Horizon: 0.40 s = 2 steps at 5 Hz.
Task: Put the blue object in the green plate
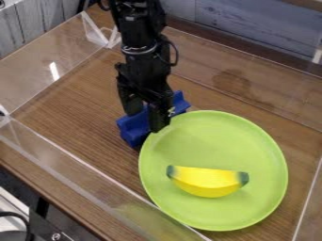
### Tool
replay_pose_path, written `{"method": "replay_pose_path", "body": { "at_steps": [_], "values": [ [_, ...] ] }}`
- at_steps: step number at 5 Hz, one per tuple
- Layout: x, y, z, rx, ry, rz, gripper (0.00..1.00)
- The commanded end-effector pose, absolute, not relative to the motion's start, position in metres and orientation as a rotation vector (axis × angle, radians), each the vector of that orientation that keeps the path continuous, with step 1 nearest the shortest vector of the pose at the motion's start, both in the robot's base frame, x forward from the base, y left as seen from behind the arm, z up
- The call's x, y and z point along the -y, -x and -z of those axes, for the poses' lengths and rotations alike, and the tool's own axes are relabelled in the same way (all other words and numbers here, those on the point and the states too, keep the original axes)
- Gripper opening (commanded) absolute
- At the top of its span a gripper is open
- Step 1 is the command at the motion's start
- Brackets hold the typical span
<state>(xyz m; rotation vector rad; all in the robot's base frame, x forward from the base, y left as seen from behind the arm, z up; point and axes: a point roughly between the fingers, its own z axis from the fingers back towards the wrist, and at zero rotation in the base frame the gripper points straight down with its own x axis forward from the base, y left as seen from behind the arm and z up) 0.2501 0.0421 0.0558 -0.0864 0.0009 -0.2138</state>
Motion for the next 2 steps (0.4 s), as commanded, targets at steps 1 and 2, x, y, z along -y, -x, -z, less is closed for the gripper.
{"method": "replay_pose_path", "body": {
  "at_steps": [1, 2],
  "values": [
    [-0.0454, -0.2527, -0.0628, 0.029, 0.078, 0.211, 1.00],
    [-0.0455, -0.2526, -0.0576, 0.027, 0.079, 0.208, 1.00]
  ]
}}
